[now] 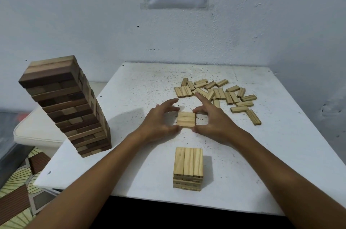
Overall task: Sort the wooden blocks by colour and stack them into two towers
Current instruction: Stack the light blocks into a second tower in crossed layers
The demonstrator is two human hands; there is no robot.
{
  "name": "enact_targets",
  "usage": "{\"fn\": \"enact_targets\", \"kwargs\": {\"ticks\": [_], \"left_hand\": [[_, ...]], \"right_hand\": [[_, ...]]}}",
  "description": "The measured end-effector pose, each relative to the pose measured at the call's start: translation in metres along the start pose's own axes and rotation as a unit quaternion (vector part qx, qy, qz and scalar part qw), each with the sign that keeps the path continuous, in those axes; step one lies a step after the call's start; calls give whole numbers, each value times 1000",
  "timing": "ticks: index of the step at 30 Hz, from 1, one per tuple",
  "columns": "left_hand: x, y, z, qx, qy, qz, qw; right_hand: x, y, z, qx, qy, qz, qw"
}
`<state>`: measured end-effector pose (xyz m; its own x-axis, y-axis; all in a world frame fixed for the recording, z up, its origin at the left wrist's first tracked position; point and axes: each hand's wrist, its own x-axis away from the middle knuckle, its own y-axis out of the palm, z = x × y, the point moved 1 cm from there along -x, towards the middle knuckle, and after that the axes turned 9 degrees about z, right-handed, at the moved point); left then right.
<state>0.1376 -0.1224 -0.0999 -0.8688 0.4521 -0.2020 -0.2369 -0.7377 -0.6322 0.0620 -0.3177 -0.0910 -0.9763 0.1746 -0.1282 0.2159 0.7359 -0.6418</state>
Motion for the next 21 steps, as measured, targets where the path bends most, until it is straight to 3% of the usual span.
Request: {"fn": "enact_targets", "kwargs": {"ticks": [10,21], "left_hand": [[-6,2,-4,-9,10,-8,1000],[1,-26,32,96,45,29,994]], "right_hand": [[-1,1,0,-13,-4,6,1000],[6,-23,-27,-68,-70,54,994]]}}
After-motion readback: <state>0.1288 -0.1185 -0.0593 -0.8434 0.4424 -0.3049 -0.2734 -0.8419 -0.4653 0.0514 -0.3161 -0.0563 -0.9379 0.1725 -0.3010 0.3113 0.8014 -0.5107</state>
